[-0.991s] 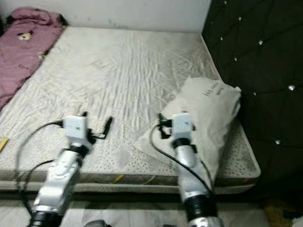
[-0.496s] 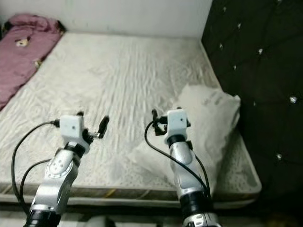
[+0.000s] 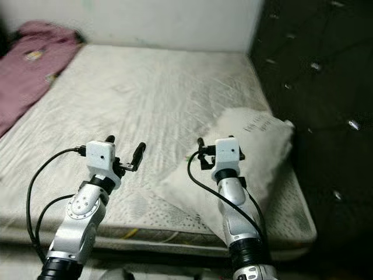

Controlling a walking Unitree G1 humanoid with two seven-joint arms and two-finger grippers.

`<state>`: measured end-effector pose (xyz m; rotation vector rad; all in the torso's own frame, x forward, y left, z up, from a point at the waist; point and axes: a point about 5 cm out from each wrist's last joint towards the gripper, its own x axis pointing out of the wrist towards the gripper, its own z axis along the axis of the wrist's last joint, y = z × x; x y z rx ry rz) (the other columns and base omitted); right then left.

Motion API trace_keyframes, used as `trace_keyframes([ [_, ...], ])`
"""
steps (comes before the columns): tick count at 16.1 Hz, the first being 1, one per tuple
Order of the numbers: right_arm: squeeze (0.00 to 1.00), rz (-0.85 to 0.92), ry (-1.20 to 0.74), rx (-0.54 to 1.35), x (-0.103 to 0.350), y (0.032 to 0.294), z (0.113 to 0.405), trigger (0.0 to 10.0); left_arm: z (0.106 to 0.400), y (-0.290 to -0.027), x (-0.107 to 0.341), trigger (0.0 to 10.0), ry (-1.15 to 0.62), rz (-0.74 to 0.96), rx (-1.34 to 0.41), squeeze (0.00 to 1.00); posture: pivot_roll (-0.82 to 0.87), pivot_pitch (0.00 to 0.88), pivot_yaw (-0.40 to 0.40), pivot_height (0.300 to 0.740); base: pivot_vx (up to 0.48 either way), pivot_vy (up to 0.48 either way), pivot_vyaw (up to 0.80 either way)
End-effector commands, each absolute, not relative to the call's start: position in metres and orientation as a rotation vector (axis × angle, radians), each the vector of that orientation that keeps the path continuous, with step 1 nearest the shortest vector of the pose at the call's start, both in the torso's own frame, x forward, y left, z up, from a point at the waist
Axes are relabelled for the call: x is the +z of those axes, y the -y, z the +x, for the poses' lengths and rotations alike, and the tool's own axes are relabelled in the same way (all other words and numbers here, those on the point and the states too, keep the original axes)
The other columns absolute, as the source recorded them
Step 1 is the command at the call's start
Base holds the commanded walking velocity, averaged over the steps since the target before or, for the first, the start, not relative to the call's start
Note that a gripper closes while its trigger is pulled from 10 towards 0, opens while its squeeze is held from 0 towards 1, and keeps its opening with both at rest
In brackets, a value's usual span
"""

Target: Clean up the room

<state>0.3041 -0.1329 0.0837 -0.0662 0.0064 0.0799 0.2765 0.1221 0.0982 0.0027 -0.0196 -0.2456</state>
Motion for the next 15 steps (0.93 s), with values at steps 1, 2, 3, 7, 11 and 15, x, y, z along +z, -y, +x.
trace_keyframes([
  [1,0.00,-0.062,-0.004,0.091,0.0844,0.1299,0.3047,10.0,0.2765,-0.1246,0.0962,10.0,0.012,0.017,-0.237,0.00,0.02,0.038,-0.021,0.740,0.000,-0.285,0.49],
  [2,0.00,-0.060,-0.005,0.090,0.0844,0.1302,0.3046,10.0,0.2764,-0.1243,0.0960,10.0,0.011,0.015,-0.237,0.00,0.02,0.040,-0.022,0.740,0.000,-0.296,0.00],
  [3,0.00,-0.060,-0.006,0.089,0.0843,0.1302,0.3046,10.0,0.2765,-0.1242,0.0958,10.0,0.009,0.014,-0.238,0.00,0.02,0.040,-0.022,0.740,0.000,-0.300,0.00],
  [7,0.00,-0.059,-0.006,0.087,0.0843,0.1310,0.3046,10.0,0.2765,-0.1237,0.0957,10.0,0.007,0.009,-0.239,0.00,0.02,0.043,-0.023,0.740,0.000,-0.310,0.00],
  [11,0.00,-0.053,-0.012,0.082,0.0837,0.1319,0.3048,10.0,0.2766,-0.1234,0.0952,10.0,0.005,0.008,-0.239,0.00,0.02,0.043,-0.023,0.740,0.000,-0.312,0.00],
  [15,0.00,-0.052,-0.011,0.081,0.0839,0.1321,0.3049,10.0,0.2767,-0.1231,0.0952,10.0,0.004,0.008,-0.239,0.00,0.02,0.043,-0.024,0.740,0.000,-0.310,-0.51],
])
